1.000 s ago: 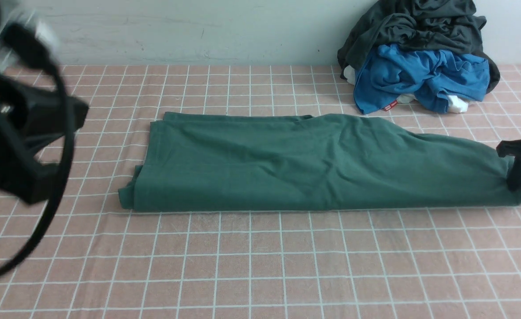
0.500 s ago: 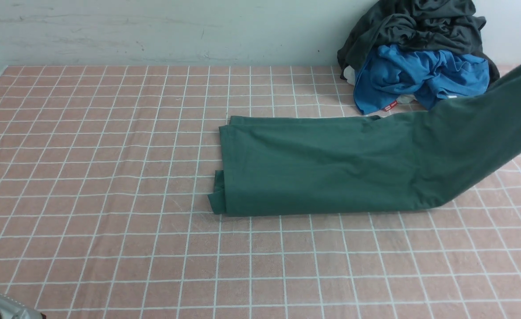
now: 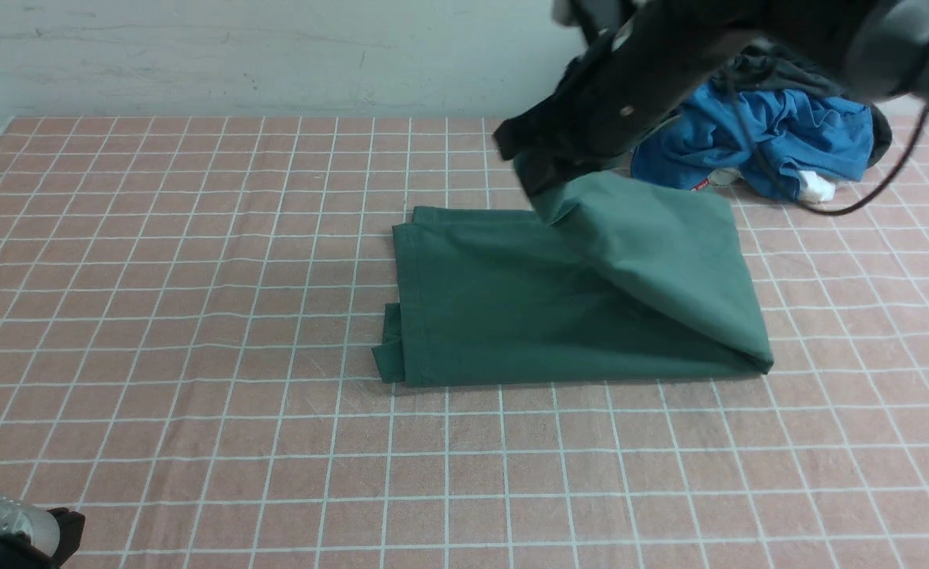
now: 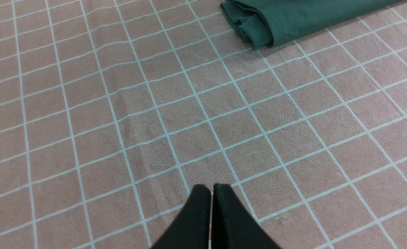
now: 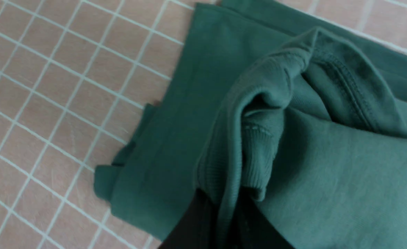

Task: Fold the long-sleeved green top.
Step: Use the right arm to drag the right edge of the fabric to the left and folds it over the left edge

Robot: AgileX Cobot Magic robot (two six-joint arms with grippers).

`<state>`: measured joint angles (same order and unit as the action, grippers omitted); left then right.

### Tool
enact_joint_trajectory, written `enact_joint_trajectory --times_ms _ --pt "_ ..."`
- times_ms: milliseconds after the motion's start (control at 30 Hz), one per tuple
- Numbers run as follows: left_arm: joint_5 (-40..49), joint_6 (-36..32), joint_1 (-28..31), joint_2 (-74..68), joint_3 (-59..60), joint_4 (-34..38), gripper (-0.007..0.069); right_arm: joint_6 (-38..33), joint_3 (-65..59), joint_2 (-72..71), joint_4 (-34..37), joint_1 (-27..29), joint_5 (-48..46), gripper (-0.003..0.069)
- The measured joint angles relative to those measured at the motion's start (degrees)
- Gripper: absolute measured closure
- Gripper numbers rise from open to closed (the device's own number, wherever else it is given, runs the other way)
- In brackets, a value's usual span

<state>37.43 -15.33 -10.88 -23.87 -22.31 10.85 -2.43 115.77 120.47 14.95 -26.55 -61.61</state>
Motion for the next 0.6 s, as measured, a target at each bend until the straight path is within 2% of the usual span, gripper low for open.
enact_joint_trajectory --times_ms 100,233,267,400,533,600 --pt "0.0 0.0 0.0 0.0 0.0 0.0 0.0628 -0.1 0.0 3.7 2.2 -1.7 3.8 0.0604" --pt "0.0 0.0 0.0 0.0 0.0 0.0 0.0628 -0.2 -0.1 7.1 5.8 -2.4 6.9 0.0493" --pt "0.0 0.0 0.0 0.0 0.0 0.0 0.0628 -0.2 -0.1 7.1 5.8 -2.4 6.9 0.0487" --pt "0.0 0.0 0.0 0.0 0.0 0.0 0.0628 -0.5 -0.1 6.1 6.1 -2.2 7.4 0.0382" --pt "0.0 0.0 0.0 0.0 0.0 0.0 0.0628 -1.0 0.0 6.3 5.6 -2.0 7.4 0.0379" --pt "-0.1 0.0 0.0 0.0 0.0 0.0 0.0628 -1.1 0.1 7.7 5.5 -2.0 7.3 0.0424"
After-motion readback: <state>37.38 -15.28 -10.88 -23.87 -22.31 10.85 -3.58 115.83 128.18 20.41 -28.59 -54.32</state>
